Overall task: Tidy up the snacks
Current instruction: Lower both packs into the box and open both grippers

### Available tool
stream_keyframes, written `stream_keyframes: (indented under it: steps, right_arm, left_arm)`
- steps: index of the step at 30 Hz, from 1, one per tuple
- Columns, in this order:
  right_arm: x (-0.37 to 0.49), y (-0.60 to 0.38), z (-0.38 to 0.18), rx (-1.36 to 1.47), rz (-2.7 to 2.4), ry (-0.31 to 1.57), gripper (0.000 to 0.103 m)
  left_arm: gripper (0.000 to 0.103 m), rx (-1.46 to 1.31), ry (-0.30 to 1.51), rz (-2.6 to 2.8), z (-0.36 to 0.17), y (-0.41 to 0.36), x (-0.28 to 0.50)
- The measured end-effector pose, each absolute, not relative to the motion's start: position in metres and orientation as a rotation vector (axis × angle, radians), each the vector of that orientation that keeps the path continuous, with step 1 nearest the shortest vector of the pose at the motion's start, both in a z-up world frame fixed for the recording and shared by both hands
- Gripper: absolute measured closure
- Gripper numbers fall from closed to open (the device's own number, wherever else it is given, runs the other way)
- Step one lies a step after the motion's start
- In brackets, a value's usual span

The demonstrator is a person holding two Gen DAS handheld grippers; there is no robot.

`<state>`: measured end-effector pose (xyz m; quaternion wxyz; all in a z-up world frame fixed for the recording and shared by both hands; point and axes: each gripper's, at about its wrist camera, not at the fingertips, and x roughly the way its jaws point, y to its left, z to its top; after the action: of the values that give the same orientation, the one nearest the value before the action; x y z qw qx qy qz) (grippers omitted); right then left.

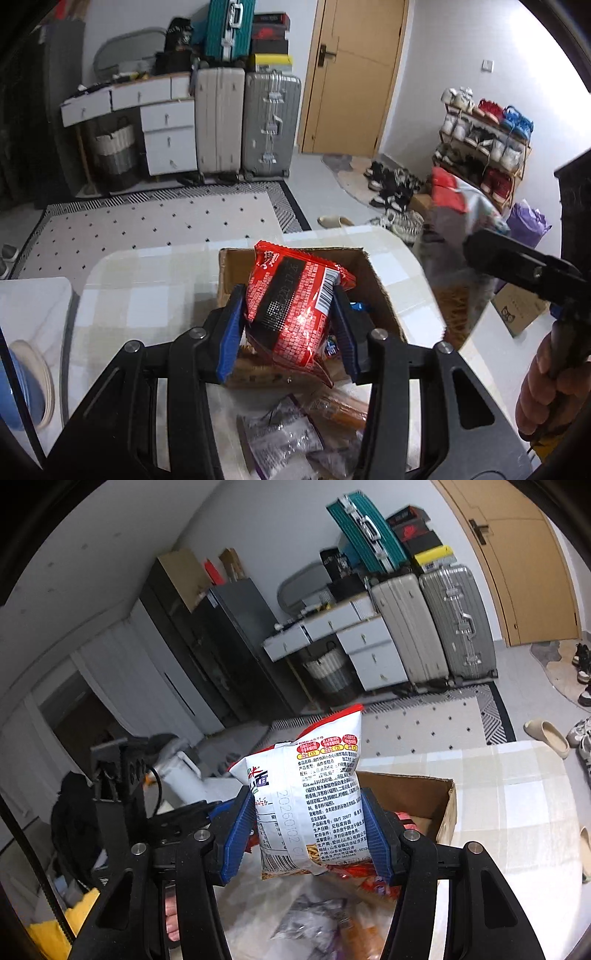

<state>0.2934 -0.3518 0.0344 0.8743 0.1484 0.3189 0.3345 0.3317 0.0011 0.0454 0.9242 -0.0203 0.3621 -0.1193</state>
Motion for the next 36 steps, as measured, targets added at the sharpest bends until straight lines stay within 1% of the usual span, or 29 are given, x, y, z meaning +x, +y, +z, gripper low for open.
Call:
stream_keyframes:
  steps: [6,14,17,25,30,34,36]
  right_arm:
    - [0.337,-0.340,0.001,0.288,0.655,0.790,0.046]
    - [0.357,-0.334,-0.029,0.254,0.636,0.844,0.046]
    - [0.358,-0.333,-0.035,0.241,0.629,0.848,0.046]
    - [0.364,-0.330,-0.052,0.222,0.624,0.891,0.046]
    - [0.366,-0.333,-0.055,0.230,0.625,0.893,0.046]
    - [0.363,-0.334,-0.056,0.223,0.620,0.892,0.046]
    - [0.362,-0.333,-0.056,0.219,0.619,0.899,0.046]
  left_arm:
    - [0.061,-0.047,0.823,-0.236,0.014,-0.003,0.400]
    - [0.061,-0.029,0.879,-0.239,-0.023,-0.007,0.450]
    - [0.061,0.019,0.878,-0.230,-0.032,-0.015,0.451]
    - [0.061,0.025,0.905,-0.239,-0.049,-0.018,0.467]
    - [0.061,0.033,0.881,-0.248,-0.051,-0.018,0.469]
    - [0.053,0.008,0.846,-0.239,-0.048,-0.008,0.451]
    - [0.052,-0.005,0.849,-0.223,-0.048,-0.004,0.448]
